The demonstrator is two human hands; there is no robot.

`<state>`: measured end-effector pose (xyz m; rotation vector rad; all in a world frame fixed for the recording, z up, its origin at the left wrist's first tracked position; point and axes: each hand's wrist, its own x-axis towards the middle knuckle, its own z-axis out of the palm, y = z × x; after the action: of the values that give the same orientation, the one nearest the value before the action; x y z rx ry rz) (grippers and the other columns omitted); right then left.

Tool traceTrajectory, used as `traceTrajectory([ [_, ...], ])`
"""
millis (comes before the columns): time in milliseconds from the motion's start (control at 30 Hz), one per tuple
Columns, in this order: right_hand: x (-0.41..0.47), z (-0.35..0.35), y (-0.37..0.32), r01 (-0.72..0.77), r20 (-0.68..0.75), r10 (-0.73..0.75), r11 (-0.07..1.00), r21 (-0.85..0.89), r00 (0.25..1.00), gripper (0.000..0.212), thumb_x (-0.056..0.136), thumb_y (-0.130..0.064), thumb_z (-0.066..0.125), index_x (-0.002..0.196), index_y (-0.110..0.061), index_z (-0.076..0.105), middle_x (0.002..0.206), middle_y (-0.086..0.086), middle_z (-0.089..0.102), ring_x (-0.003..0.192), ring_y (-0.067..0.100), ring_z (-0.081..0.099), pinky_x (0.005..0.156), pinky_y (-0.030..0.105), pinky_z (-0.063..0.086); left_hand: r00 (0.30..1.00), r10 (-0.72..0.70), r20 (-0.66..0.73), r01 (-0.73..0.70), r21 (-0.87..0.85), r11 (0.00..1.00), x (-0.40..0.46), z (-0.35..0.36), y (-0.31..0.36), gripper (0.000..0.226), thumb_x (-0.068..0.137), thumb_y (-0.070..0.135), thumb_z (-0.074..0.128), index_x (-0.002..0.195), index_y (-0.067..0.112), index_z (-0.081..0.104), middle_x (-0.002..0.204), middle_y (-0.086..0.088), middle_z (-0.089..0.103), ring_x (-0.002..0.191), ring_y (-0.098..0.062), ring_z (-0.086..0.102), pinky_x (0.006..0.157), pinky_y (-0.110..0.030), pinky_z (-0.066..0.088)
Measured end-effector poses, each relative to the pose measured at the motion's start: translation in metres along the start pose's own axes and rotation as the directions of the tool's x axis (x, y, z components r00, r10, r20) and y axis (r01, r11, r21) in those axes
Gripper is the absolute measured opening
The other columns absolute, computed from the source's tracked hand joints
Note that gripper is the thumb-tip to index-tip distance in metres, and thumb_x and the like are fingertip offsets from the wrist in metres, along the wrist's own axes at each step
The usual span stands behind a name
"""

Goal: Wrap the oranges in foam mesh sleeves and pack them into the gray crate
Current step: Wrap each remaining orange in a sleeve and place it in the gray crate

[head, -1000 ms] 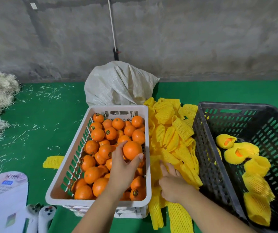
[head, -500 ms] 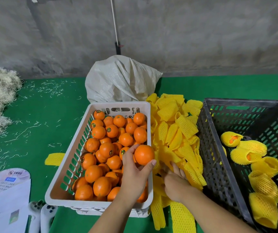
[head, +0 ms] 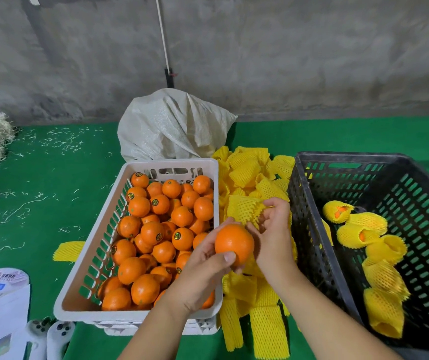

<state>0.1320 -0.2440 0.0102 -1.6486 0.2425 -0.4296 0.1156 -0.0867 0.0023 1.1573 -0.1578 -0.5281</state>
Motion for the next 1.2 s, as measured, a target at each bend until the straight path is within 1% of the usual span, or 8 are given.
traceTrajectory([
  [167,-0.001,-0.003,-0.01,0.017,0.166,-0.01,0.999,-0.036,0.986,0.049,0.093,-0.003,0.071,0.127,-0.034,0.054,0.102,-0.001,0.058,0.09,0.0,0.063,0.08,0.02,0.055,0.999,0.023,0.037,-0.024,0.016,1.0,-0.004,0.004,0.007,0.104,0.06,0.054,0.099,0.143,0.01,0.056,0.108,-0.01,0.073,0.075,-0.022,0.068,0.074,-0.035,0.052],
  [300,-0.004,-0.011,-0.008,0.134,0.179,-0.108,0.981,-0.139,0.978,0.022,0.095,-0.01,0.07,0.102,-0.03,0.075,0.102,-0.011,0.066,0.099,0.002,0.065,0.093,0.038,0.054,0.991,0.099,-0.095,-0.092,0.074,0.993,-0.002,0.004,0.009,0.091,0.068,0.056,0.092,0.14,0.01,0.061,0.103,-0.012,0.071,0.077,-0.025,0.062,0.075,-0.037,0.052],
  [467,-0.016,-0.018,-0.011,0.097,0.228,-0.084,0.994,-0.048,0.97,0.018,0.098,-0.019,0.067,0.1,-0.036,0.072,0.084,-0.009,0.071,0.072,0.017,0.062,0.062,0.038,0.049,0.93,0.182,-0.319,-0.139,0.153,0.978,0.0,0.001,0.004,0.062,0.076,0.052,0.082,0.133,0.04,0.06,0.119,-0.012,0.072,0.092,-0.025,0.071,0.077,-0.033,0.059],
  [533,-0.025,-0.017,-0.013,0.136,0.271,-0.114,0.989,-0.064,0.956,0.012,0.098,-0.026,0.065,0.101,-0.038,0.069,0.085,-0.01,0.07,0.071,0.009,0.061,0.062,0.028,0.047,0.886,0.19,-0.422,-0.145,0.136,0.98,0.0,0.004,0.003,0.058,0.078,0.049,0.08,0.127,0.047,0.049,0.121,-0.013,0.065,0.091,-0.023,0.07,0.075,-0.033,0.061],
  [633,-0.042,-0.01,-0.019,0.199,0.33,-0.16,0.976,-0.089,0.93,0.012,0.096,-0.035,0.06,0.103,-0.044,0.063,0.087,-0.018,0.067,0.077,0.0,0.06,0.067,0.017,0.046,0.838,0.176,-0.516,-0.135,0.117,0.984,0.003,0.008,0.001,0.064,0.086,0.043,0.072,0.138,0.052,0.035,0.136,-0.009,0.06,0.116,-0.029,0.069,0.099,-0.054,0.059],
  [833,-0.05,-0.011,-0.025,0.361,0.298,-0.299,0.914,-0.183,0.907,0.026,0.095,-0.024,0.064,0.112,-0.042,0.055,0.108,-0.019,0.057,0.104,0.005,0.057,0.088,0.016,0.045,0.964,0.133,-0.229,-0.186,-0.232,0.955,-0.007,0.019,0.008,0.053,0.092,0.008,0.061,0.144,0.017,0.051,0.095,-0.014,0.053,0.084,-0.025,0.056,0.077,-0.037,0.055],
  [1100,-0.04,-0.023,-0.041,0.467,0.265,-0.405,0.852,-0.238,0.875,0.026,0.095,-0.002,0.06,0.112,-0.02,0.069,0.11,-0.012,0.054,0.108,0.005,0.057,0.087,0.008,0.041,0.923,0.282,-0.26,-0.239,0.185,0.953,-0.018,0.019,0.016,0.056,0.084,0.026,0.08,0.134,0.02,0.056,0.116,-0.004,0.077,0.106,-0.016,0.074,0.082,-0.022,0.058],
  [1200,-0.042,-0.024,-0.047,0.501,0.291,-0.429,0.828,-0.252,0.855,0.026,0.095,0.001,0.061,0.108,-0.019,0.071,0.108,-0.012,0.054,0.105,0.002,0.056,0.084,0.007,0.041,0.903,0.309,-0.299,-0.242,0.241,0.94,-0.015,0.02,0.014,0.046,0.091,0.023,0.079,0.131,0.018,0.057,0.111,-0.01,0.076,0.102,-0.025,0.073,0.082,-0.037,0.061],
])
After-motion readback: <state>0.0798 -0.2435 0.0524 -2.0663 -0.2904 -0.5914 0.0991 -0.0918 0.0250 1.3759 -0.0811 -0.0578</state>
